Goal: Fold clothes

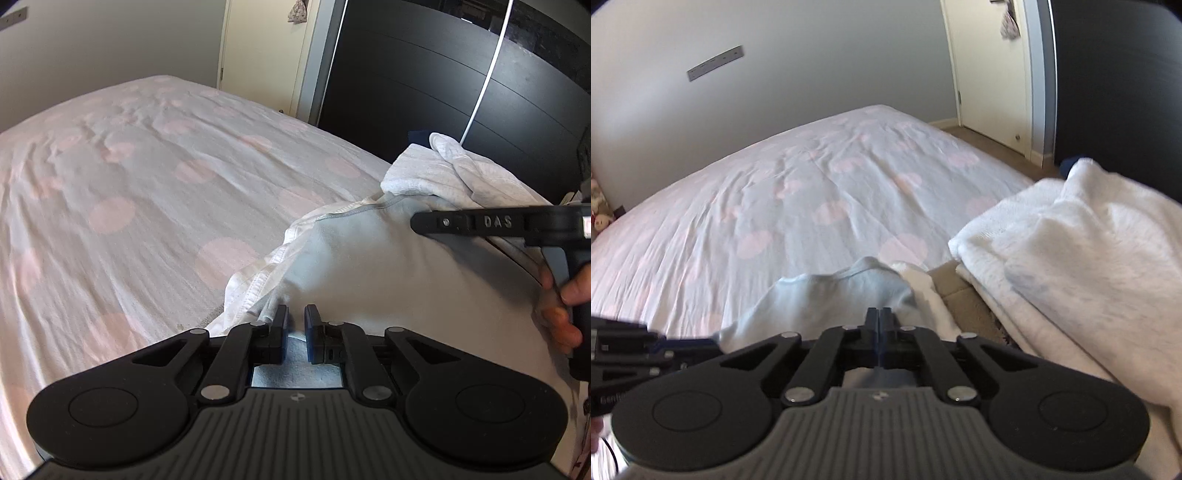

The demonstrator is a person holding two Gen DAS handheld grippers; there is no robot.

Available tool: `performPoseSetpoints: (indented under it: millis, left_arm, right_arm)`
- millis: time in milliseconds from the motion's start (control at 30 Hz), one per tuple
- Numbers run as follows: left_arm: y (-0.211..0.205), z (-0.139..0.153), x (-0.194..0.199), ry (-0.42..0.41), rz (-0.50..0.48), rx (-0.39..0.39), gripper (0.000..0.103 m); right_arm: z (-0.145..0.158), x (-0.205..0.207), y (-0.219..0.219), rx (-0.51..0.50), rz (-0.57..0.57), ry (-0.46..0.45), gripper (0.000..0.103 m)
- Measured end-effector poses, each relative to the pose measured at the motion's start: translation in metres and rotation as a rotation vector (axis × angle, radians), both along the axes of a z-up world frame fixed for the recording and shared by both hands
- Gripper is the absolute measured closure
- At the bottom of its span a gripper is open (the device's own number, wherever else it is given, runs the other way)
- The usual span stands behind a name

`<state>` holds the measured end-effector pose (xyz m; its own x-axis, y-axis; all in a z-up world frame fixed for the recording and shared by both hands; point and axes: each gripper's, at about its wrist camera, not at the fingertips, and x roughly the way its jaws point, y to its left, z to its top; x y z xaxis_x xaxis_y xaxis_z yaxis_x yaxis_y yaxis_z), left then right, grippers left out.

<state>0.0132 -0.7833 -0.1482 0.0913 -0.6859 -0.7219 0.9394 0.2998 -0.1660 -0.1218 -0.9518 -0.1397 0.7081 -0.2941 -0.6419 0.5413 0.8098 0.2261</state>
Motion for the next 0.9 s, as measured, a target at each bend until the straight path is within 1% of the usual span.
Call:
performPoseSetpoints:
  millis: [100,167,200,267,300,333,367,400,500,633,733,767,800,867,900]
  left_arm:
    - [0.000,-0.004,0.006,0.001,0.015,-0.006,0.094]
    - [0.001,-0.005,0.011,0.014,0.032,-0.009,0.099]
    - [0.002,-0.004,0.013,0.021,0.041,-0.011,0.101]
    - [0.007,0.002,0.014,0.027,0.053,-0.020,0.101]
    - [0.009,0.006,0.012,0.020,0.053,-0.024,0.101]
    - [0.012,0.010,0.011,0.014,0.054,-0.029,0.101]
    - [0.014,0.015,0.007,-0.002,0.056,-0.034,0.101]
    - [0.018,0.020,0.003,-0.018,0.059,-0.041,0.099]
    - [0.027,0.037,-0.016,0.016,0.010,-0.085,0.099]
    - [0.039,0.048,-0.061,0.036,-0.120,-0.101,0.099]
    - [0.046,0.044,-0.094,-0.005,-0.211,-0.074,0.099]
    - [0.046,0.039,-0.102,-0.026,-0.224,-0.053,0.099]
    - [0.047,0.034,-0.108,-0.047,-0.235,-0.030,0.099]
    - [0.047,0.024,-0.114,-0.088,-0.238,-0.003,0.099]
    - [0.047,0.021,-0.114,-0.088,-0.226,0.009,0.099]
  right_arm:
    - [-0.006,0.014,-0.012,-0.004,-0.014,0.018,0.103]
    - [-0.011,0.021,-0.020,-0.007,-0.056,0.043,0.103]
    - [-0.013,0.020,-0.024,0.011,-0.076,0.039,0.102]
    - [-0.016,0.018,-0.032,0.053,-0.112,0.024,0.100]
    - [-0.013,0.013,-0.032,0.049,-0.115,0.009,0.100]
    - [-0.009,0.008,-0.030,0.041,-0.115,-0.008,0.098]
    - [-0.002,0.001,-0.025,0.011,-0.108,-0.014,0.095]
    - [0.005,-0.007,-0.019,-0.022,-0.099,-0.016,0.095]
    - [0.021,-0.031,-0.001,-0.056,-0.044,-0.040,0.095]
    - [0.028,-0.063,0.026,-0.079,0.006,-0.042,0.095]
    - [0.021,-0.078,0.040,-0.100,0.020,-0.010,0.095]
    - [0.017,-0.082,0.041,-0.099,0.014,-0.004,0.099]
    - [0.013,-0.085,0.042,-0.096,0.007,0.000,0.101]
    - [0.006,-0.087,0.042,-0.095,0.003,0.009,0.103]
    - [0.002,-0.087,0.041,-0.095,0.002,0.014,0.103]
